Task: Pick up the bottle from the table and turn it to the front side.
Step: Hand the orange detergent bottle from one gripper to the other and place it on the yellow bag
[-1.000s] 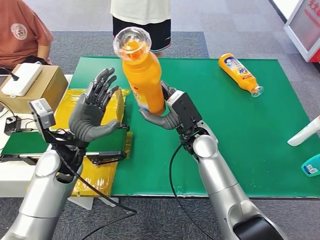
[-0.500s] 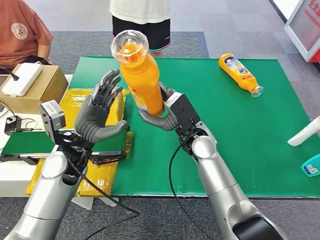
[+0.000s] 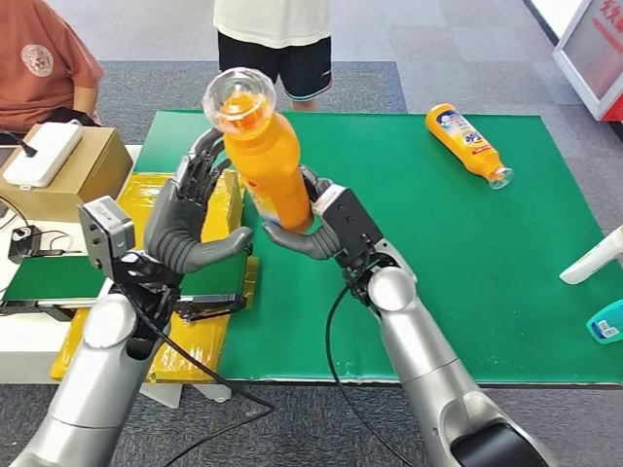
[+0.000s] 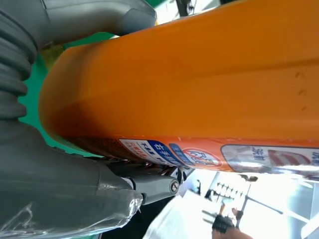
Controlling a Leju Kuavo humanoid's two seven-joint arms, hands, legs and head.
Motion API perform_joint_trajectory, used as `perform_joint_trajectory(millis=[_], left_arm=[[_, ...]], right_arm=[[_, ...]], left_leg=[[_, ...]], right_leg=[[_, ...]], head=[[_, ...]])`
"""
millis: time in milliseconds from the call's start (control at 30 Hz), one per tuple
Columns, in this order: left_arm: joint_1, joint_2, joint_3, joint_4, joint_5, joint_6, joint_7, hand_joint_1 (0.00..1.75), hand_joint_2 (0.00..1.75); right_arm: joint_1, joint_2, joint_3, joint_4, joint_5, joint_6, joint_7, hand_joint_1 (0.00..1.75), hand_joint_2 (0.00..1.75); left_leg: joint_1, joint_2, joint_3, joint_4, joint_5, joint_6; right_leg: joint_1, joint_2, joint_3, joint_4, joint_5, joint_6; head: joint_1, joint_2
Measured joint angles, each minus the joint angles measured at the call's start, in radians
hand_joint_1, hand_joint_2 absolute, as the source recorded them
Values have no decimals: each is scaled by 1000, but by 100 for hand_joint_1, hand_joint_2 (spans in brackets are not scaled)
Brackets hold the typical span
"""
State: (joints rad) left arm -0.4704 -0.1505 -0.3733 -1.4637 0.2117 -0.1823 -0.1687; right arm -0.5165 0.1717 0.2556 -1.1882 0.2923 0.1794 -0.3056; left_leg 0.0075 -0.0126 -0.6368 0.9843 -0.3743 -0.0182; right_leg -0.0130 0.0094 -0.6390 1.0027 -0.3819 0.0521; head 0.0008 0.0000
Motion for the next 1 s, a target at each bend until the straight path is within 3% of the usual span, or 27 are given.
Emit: perform_joint_trajectory(millis=[300,667,800,1000], left_arm=[[-46,-34,-28,2,-27,2,22,0,175],[-76,-39,-39,18,-54,19,19,0,175],[-77,-39,-40,18,-54,19,16,175,175],[-78,-39,-42,21,-48,15,12,175,175]], right_arm=[[3,22,52,17,-12,19,-9,175,175],[16,27,99,16,-32,30,-16,175,175],[18,28,113,15,-41,32,-18,175,175],[19,28,120,9,-56,31,-16,175,175]], left_leg=[[0,0,0,0,0,0],[0,0,0,0,0,0],[0,0,0,0,0,0],[0,0,0,0,0,0]], right_leg=[[0,0,0,0,0,0],[0,0,0,0,0,0],[0,0,0,0,0,0],[0,0,0,0,0,0]], head=[[0,0],[0,0],[0,0],[0,0]])
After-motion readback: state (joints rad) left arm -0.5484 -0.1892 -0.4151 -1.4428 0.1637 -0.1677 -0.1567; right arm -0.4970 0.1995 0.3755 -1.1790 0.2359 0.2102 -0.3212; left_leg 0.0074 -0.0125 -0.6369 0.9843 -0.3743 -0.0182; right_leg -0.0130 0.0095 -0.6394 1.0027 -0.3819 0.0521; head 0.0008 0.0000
